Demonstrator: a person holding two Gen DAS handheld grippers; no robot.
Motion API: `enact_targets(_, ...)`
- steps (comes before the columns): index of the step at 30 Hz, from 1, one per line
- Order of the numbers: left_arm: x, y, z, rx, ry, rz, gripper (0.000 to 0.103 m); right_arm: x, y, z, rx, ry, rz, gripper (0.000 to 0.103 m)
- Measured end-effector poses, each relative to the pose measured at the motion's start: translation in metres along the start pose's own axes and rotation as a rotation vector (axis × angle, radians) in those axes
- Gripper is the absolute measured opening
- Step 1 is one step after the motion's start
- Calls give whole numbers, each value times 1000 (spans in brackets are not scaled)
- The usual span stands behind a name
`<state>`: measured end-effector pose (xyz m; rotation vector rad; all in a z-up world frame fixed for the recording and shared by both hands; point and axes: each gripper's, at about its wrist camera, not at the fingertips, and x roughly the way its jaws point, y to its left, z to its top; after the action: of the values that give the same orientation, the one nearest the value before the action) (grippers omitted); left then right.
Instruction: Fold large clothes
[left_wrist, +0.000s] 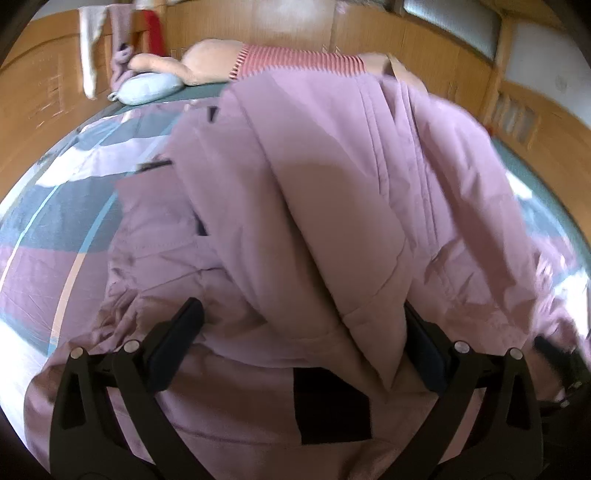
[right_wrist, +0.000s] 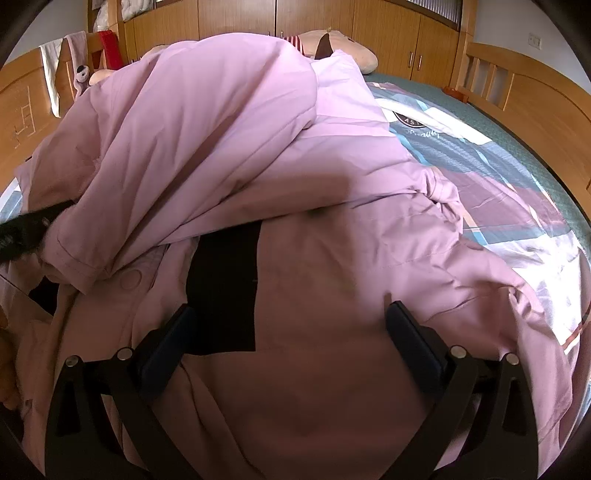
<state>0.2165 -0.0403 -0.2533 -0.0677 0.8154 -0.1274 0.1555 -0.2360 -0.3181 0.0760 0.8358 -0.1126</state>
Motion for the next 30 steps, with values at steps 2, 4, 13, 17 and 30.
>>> enact_targets(2, -19, 5, -5, -93, -33, 4, 101, 0, 0, 0, 2, -2, 4, 102)
enact_targets(4, -33, 4, -15, -137, -45, -7, 101, 1, -1, 0, 5, -2, 9, 102)
enact_targets(13, -5, 3, -37, -129, 89, -30, 101, 1, 0, 0, 6, -3, 11, 102)
enact_targets(17, -5, -2, -38, -111, 87, -13, 101, 2, -1, 0, 7, -7, 13, 102)
enact_targets(30, -124, 41, -58, 106, 88, 80, 101, -38, -21, -4, 28, -1, 212, 102)
